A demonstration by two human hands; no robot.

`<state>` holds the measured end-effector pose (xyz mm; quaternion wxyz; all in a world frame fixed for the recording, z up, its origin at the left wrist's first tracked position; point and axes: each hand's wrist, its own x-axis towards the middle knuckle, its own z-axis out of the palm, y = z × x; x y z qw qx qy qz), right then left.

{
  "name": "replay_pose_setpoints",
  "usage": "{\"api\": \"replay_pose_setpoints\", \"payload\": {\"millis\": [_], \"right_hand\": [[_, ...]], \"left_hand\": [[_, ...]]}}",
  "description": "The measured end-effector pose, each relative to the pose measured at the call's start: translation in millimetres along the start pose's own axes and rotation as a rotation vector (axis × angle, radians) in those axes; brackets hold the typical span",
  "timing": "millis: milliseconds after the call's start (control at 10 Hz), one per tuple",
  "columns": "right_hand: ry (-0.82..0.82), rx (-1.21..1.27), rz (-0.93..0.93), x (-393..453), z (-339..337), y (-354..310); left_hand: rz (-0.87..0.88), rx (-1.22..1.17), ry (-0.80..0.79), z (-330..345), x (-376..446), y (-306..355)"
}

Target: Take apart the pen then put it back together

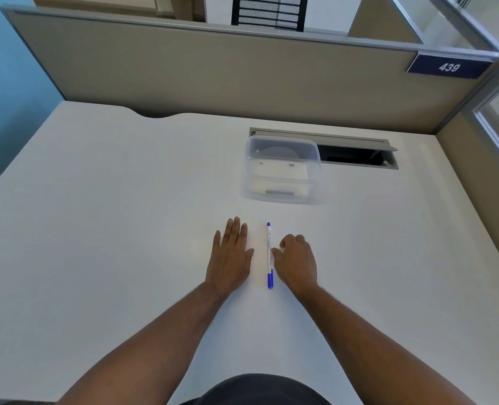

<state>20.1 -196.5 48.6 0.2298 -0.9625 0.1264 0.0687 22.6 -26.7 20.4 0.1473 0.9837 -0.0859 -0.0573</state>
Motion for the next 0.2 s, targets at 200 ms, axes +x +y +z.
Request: {"api": "replay_pose_setpoints", "payload": {"millis": [200], "right_hand": [[-0.013, -0.249, -0.129, -6, 0, 29]], "left_hand": [[0.003, 0.001, -0.001, 1, -2, 2]]}}
